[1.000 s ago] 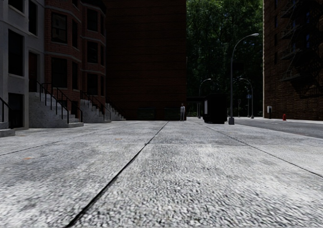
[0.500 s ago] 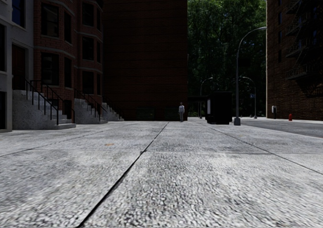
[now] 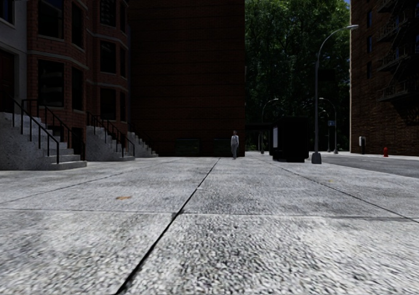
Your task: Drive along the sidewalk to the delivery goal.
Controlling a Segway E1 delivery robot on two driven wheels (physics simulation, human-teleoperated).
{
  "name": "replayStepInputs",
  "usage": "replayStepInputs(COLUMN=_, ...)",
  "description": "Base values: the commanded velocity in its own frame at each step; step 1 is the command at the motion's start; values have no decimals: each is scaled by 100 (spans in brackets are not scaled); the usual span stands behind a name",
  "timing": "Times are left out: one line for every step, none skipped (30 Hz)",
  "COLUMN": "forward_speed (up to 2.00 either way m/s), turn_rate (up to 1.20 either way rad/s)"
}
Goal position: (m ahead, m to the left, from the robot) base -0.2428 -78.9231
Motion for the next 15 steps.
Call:
replayStepInputs(forward_speed=200, turn_rate=0)
replayStepInputs(forward_speed=200, turn_rate=0)
replayStepInputs(forward_speed=200, turn_rate=0)
replayStepInputs(forward_speed=200, turn_rate=0)
replayStepInputs(forward_speed=200, turn_rate=0)
replayStepInputs(forward_speed=200, turn_rate=0)
replayStepInputs(forward_speed=200, turn_rate=0)
replayStepInputs(forward_speed=200, turn_rate=0)
replayStepInputs(forward_speed=200, turn_rate=0)
replayStepInputs(forward_speed=200, turn_rate=0)
replayStepInputs(forward_speed=200, turn_rate=0)
replayStepInputs(forward_speed=200, turn_rate=0)
replayStepInputs(forward_speed=200, turn_rate=0)
replayStepInputs(forward_speed=200, turn_rate=0)
replayStepInputs(forward_speed=200, turn_rate=0)
